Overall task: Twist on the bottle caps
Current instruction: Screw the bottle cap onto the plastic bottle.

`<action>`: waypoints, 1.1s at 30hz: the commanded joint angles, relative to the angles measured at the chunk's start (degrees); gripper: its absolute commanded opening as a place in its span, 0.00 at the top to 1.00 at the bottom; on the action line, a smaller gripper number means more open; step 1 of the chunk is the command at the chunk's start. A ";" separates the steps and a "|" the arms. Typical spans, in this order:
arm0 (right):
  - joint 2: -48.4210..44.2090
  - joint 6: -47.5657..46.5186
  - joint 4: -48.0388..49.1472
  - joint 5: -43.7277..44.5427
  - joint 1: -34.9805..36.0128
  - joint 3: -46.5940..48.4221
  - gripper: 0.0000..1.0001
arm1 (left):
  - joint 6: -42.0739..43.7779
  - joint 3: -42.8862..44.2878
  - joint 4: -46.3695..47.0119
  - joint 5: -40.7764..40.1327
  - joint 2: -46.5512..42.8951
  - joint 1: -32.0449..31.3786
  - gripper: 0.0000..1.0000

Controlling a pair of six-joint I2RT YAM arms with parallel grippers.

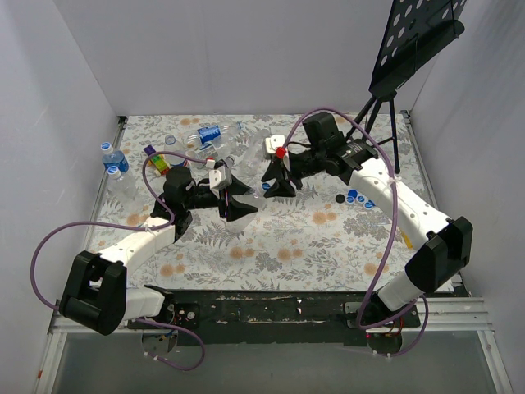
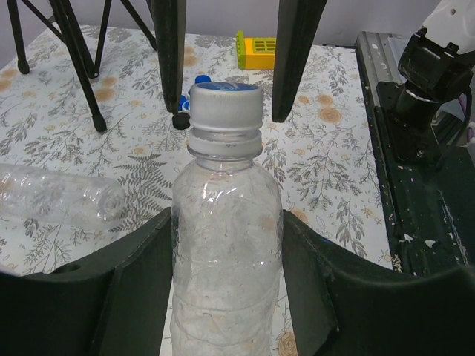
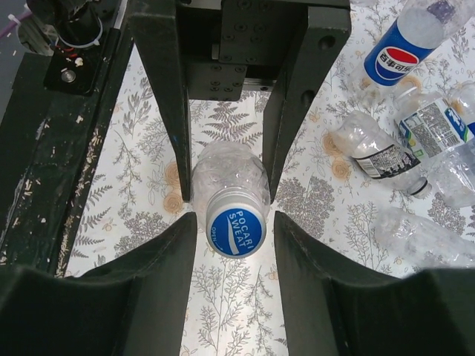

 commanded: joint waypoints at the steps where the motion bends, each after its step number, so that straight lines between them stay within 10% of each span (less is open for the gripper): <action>1: -0.16 -0.63 -0.75 1.00 0.25 2.45 0.50 | -0.38 1.42 1.37 0.99 -0.99 0.18 1.00; 9: 0.72 10.33 1.87 6.09 0.77 1.31 0.96 | 1.37 -0.69 3.48 -4.61 -3.19 -0.78 1.00; 22: -3.14 59.56 14.44 39.05 7.89 -11.60 0.99 | 19.21 -9.39 7.25 -52.68 -10.22 -17.30 1.00; 28: -7.27 56.95 21.12 36.35 8.60 -12.93 0.55 | 18.88 -7.56 2.70 -53.96 -9.34 -18.36 1.00; 33: -11.40 48.62 23.15 24.58 2.46 -13.72 0.31 | 9.57 -3.08 -3.20 -34.47 -6.98 -12.49 1.00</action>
